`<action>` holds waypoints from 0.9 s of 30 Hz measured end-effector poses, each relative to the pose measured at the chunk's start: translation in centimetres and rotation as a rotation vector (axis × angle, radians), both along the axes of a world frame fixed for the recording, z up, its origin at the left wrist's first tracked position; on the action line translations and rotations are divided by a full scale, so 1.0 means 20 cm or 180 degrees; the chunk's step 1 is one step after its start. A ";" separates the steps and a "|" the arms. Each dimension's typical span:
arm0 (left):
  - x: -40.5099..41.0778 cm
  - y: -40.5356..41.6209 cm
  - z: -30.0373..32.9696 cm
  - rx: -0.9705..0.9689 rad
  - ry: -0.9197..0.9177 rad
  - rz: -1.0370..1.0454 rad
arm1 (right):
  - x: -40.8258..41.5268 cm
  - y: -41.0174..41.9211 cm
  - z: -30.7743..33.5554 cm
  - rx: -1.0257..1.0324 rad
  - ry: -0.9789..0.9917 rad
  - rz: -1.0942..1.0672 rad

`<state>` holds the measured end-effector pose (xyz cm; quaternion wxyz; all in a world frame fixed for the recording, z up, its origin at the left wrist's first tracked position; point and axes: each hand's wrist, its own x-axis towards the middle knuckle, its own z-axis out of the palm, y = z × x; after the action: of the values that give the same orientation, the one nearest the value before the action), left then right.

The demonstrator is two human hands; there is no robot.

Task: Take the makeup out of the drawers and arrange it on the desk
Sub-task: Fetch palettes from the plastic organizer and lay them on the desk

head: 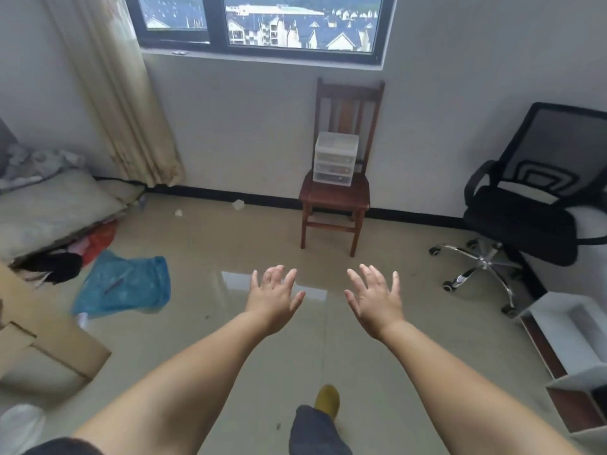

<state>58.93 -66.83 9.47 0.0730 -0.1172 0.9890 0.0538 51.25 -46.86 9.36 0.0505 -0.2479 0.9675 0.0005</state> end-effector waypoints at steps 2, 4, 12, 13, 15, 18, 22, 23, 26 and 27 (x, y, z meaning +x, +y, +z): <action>-0.25 -0.07 -0.02 -0.0030 0.0029 -0.0032 | -0.25 -0.08 -0.01 0.0022 -0.0020 -0.0008; -0.51 -0.15 -0.03 -0.0054 0.0019 -0.0016 | -0.52 -0.16 -0.02 0.0095 -0.0054 0.0035; -1.38 -0.44 0.02 0.0023 0.0042 0.0079 | -1.40 -0.45 -0.01 0.0135 -0.0130 0.0098; -1.48 -0.49 0.01 0.0028 0.0022 0.0098 | -1.50 -0.49 -0.02 0.0131 -0.0145 0.0120; -1.68 -0.58 -0.02 0.0051 -0.0018 0.0126 | -1.70 -0.57 -0.04 0.0108 -0.0152 0.0137; -2.01 -0.71 -0.08 0.0083 -0.0051 0.0059 | -2.03 -0.70 -0.10 0.0119 -0.0151 0.0052; -2.51 -0.92 -0.14 0.0083 -0.0056 -0.0044 | -2.49 -0.87 -0.18 0.0127 -0.0195 -0.0166; -2.63 -0.98 -0.14 0.0085 -0.0090 -0.0094 | -2.60 -0.91 -0.18 0.0119 -0.0242 -0.0216; -3.01 -1.13 -0.11 0.0036 -0.0133 -0.0280 | -2.91 -1.04 -0.19 -0.0056 -0.0293 -0.0441; -3.13 -1.18 -0.11 0.0032 -0.0146 -0.0338 | -3.01 -1.08 -0.20 -0.0146 -0.0339 -0.0539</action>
<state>-3.70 -90.40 7.19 0.0990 -0.0653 0.9916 0.0521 -8.86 -68.43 5.38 0.0960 -0.1660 0.9807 -0.0391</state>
